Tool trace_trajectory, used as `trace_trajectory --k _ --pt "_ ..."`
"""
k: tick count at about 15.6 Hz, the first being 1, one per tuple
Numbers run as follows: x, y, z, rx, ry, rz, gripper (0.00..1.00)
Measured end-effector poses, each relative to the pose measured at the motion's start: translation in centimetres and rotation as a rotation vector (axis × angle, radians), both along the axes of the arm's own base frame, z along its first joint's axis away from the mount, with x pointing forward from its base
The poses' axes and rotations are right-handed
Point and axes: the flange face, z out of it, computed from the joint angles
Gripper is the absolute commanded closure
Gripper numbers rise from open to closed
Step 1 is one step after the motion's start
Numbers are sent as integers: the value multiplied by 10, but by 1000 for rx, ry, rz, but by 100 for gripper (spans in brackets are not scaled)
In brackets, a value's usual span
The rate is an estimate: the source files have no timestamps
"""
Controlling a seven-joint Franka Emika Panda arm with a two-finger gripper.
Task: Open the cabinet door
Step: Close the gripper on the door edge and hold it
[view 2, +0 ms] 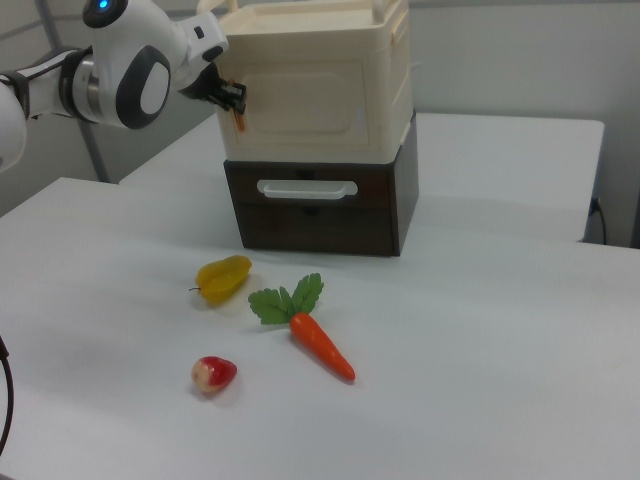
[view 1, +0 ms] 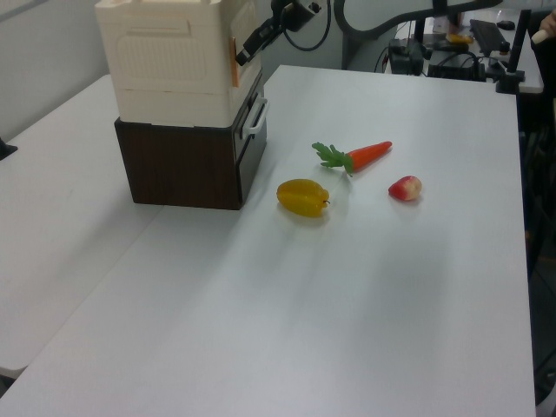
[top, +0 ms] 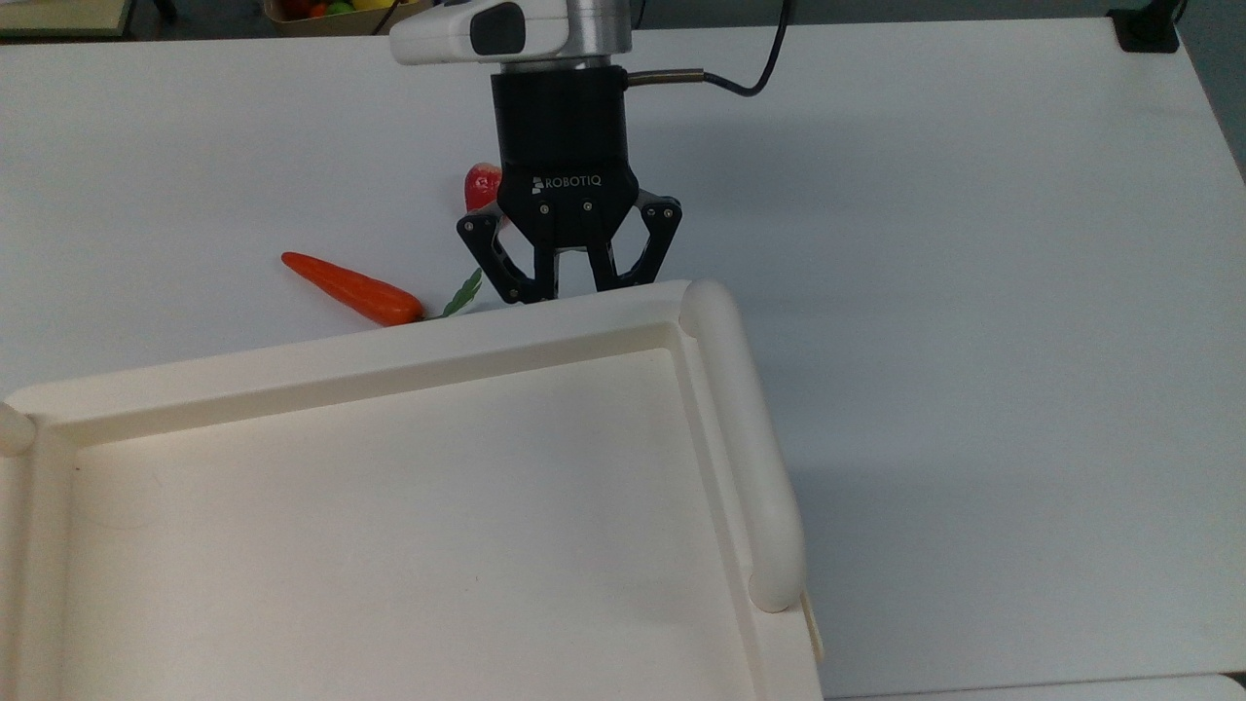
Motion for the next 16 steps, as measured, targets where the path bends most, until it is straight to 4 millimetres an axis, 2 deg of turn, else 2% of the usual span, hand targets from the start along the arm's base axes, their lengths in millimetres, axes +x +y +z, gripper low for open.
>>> trace_trajectory --k 8,9,12,16 --pt "4 7 -4 4 -52 1 73" --pt "4 8 -5 3 -52 2 72" --pt "7 10 -13 -7 -43 6 59" --pt "9 11 -20 -13 -38 6 59"
